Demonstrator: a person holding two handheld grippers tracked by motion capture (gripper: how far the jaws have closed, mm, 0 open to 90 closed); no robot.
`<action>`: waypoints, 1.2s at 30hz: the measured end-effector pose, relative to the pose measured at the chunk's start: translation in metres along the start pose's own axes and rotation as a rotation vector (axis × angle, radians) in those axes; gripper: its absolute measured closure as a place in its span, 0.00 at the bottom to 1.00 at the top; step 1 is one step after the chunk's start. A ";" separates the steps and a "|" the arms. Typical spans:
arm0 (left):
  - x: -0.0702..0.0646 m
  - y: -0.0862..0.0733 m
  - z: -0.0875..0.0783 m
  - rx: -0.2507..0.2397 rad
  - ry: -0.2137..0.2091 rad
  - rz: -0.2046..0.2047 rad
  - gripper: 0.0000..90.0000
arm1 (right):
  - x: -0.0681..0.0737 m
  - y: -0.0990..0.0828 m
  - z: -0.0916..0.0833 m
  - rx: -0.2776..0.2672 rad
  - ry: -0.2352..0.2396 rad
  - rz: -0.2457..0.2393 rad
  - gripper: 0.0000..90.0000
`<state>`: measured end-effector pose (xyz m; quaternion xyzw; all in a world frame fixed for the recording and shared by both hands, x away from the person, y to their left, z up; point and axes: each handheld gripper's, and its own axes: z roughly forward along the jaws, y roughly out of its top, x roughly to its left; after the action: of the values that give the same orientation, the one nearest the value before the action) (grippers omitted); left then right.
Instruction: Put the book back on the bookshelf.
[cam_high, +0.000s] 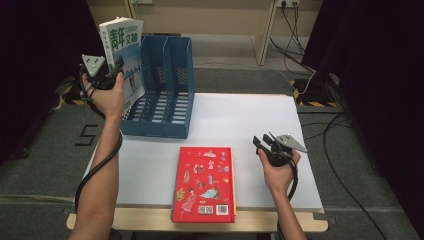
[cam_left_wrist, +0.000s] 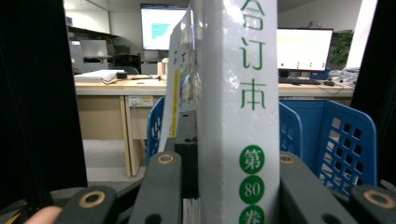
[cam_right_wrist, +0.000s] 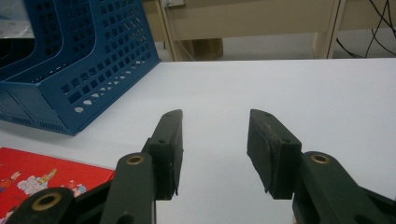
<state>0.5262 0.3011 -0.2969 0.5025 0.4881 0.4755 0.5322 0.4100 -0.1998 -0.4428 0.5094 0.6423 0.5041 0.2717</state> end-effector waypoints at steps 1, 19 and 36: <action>-0.001 -0.001 0.001 -0.001 -0.008 -0.004 0.82 | 0.000 0.000 0.000 0.000 0.003 0.000 0.63; -0.002 -0.009 0.017 -0.008 -0.041 -0.045 0.82 | 0.001 -0.001 0.001 0.005 -0.002 -0.005 0.63; -0.007 -0.009 0.020 -0.013 -0.067 -0.026 0.82 | 0.001 -0.003 0.004 0.007 0.001 -0.002 0.63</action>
<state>0.5453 0.2929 -0.3051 0.5081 0.4735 0.4547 0.5576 0.4122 -0.1969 -0.4465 0.5096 0.6447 0.5018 0.2700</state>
